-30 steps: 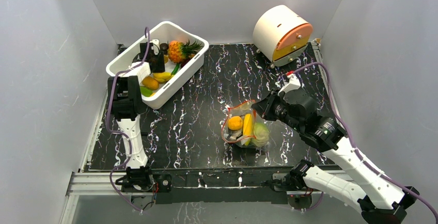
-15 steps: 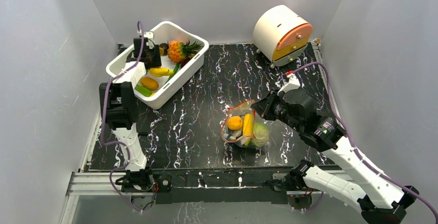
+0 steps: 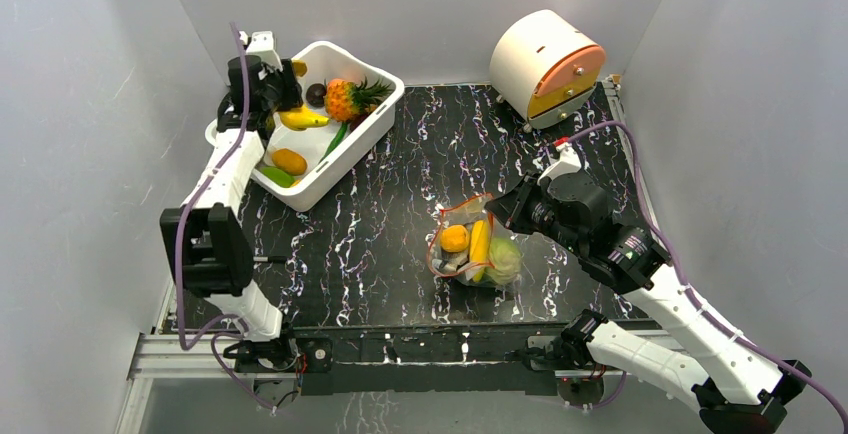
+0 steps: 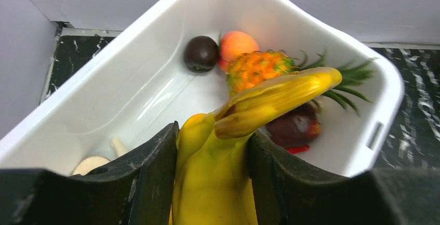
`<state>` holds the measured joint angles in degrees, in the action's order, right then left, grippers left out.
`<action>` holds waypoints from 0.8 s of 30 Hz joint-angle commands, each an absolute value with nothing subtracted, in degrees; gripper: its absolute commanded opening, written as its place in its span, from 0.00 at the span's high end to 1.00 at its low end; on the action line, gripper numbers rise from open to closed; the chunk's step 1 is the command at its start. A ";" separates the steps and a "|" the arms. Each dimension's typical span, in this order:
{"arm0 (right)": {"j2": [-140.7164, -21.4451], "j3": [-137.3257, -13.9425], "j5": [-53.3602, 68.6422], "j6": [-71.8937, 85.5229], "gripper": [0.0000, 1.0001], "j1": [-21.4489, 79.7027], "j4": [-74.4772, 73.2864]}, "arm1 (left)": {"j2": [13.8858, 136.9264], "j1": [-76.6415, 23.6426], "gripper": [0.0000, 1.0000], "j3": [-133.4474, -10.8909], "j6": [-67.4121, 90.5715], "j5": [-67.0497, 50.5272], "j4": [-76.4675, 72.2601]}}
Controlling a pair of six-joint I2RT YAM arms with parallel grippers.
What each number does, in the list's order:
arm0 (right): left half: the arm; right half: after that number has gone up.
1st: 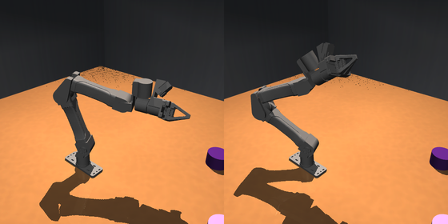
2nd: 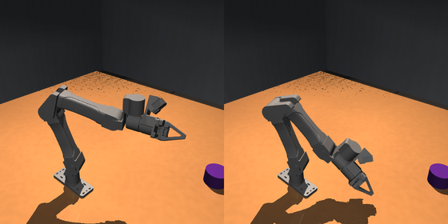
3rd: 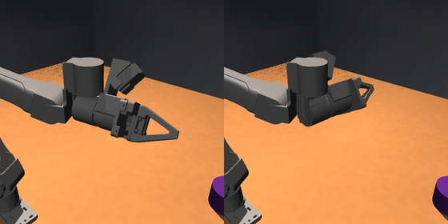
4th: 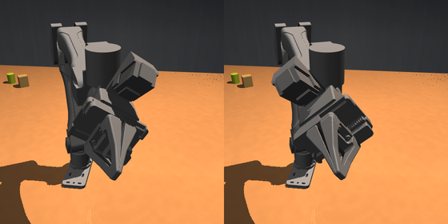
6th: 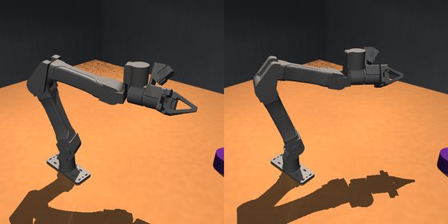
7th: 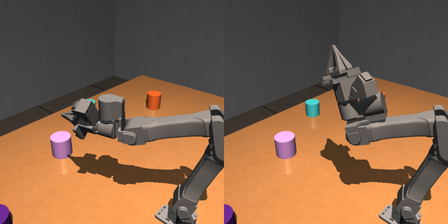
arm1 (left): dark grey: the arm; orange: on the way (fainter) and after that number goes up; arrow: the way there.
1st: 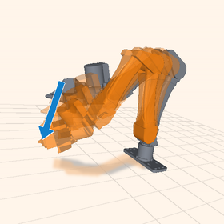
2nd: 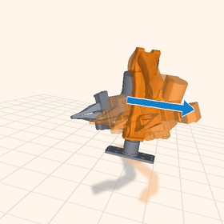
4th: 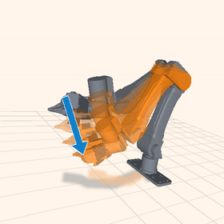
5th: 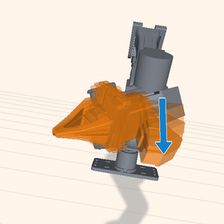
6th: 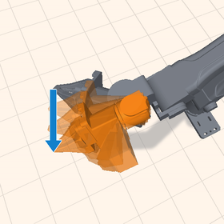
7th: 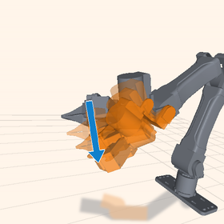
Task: Place the food in the zip-top bag and seal the zipper
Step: Pick up the fake fruit from the bin.
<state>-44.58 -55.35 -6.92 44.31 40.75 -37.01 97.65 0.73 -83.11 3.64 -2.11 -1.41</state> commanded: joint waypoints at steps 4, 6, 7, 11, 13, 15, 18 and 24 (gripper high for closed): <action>-44.30 -55.41 -5.41 47.11 1.00 40.61 -30.26 | 82.16 -0.70 0.82 -74.90 12.33 -13.38 -2.02; -44.23 -55.43 -5.37 47.58 1.00 40.69 -29.48 | 78.92 -1.27 0.82 -71.59 15.25 -16.58 -4.94; -44.13 -55.56 -5.45 47.74 1.00 40.65 -29.00 | 76.71 -1.64 0.82 -70.30 16.68 -17.67 -5.92; -44.21 -56.43 -5.52 49.64 1.00 40.65 -27.76 | 71.30 -3.22 0.82 -66.34 23.04 -22.10 -9.13; -44.74 -57.01 -4.08 51.22 1.00 40.66 -26.87 | 69.46 -5.26 0.82 -65.51 24.45 -23.09 -9.24; -45.10 -57.02 -1.44 53.37 1.00 40.67 -24.86 | 67.73 -8.07 0.82 -65.08 24.39 -21.87 -8.56; -45.77 -56.02 2.81 57.08 1.00 40.65 -20.03 | 65.24 -11.39 0.82 -63.16 25.64 -21.10 -10.31; -49.90 -54.30 7.45 62.87 1.00 40.63 -9.85 | 62.07 -15.61 0.82 -59.58 29.32 -22.55 -16.34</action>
<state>-48.07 -54.41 2.70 57.04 40.75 -24.71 64.95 -13.76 -61.25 25.74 -20.73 -9.76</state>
